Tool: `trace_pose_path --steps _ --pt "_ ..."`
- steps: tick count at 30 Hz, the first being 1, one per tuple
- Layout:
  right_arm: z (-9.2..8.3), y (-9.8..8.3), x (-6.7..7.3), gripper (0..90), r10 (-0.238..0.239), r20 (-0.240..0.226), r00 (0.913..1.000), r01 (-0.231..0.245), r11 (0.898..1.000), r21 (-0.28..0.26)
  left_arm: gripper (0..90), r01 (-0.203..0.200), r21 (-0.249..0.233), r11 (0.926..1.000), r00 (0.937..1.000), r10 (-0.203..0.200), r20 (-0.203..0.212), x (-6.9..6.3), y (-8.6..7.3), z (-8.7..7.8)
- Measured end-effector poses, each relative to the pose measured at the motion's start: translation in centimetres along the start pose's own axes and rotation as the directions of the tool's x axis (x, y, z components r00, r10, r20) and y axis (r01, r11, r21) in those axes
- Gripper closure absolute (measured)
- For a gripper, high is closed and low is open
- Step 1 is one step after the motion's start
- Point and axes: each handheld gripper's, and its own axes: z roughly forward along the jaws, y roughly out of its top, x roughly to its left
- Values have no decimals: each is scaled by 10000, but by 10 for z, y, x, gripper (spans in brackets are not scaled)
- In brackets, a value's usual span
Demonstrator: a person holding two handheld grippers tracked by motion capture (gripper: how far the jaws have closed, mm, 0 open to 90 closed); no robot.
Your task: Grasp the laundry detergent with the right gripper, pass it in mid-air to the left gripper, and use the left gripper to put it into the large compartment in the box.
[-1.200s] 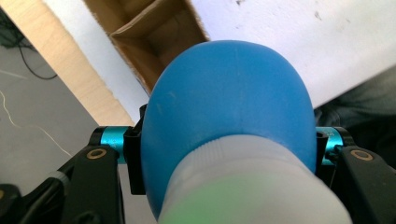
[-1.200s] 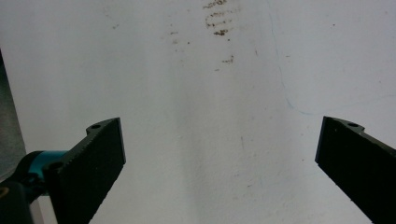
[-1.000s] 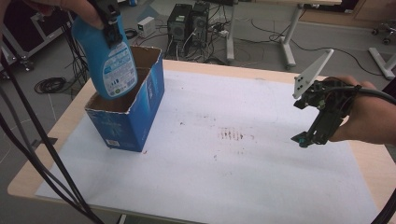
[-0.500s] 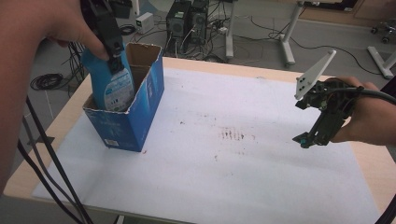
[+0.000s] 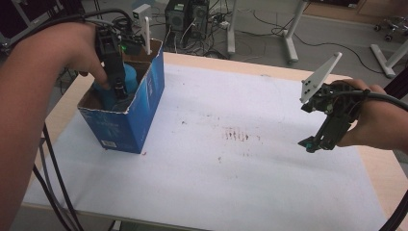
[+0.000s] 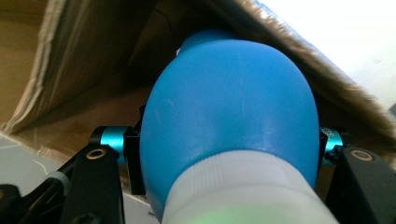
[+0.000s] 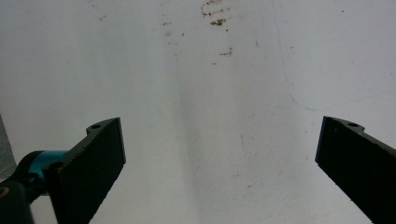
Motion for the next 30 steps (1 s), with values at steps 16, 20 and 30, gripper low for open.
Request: trace_pose_path --steps 16,20,30 --pt "11 -4 -3 7 38 -76 10000 -38 10000 39 382 -491 358 9982 9985 482 242 1 7 21" --pt "11 -5 -2 7 25 -83 10000 -26 10000 -25 326 -444 178 9989 9988 440 224 0 7 17" --pt "8 -7 -1 7 68 -79 9999 -68 10000 -51 245 139 -21 9999 9999 -139 -81 -3 0 -19"
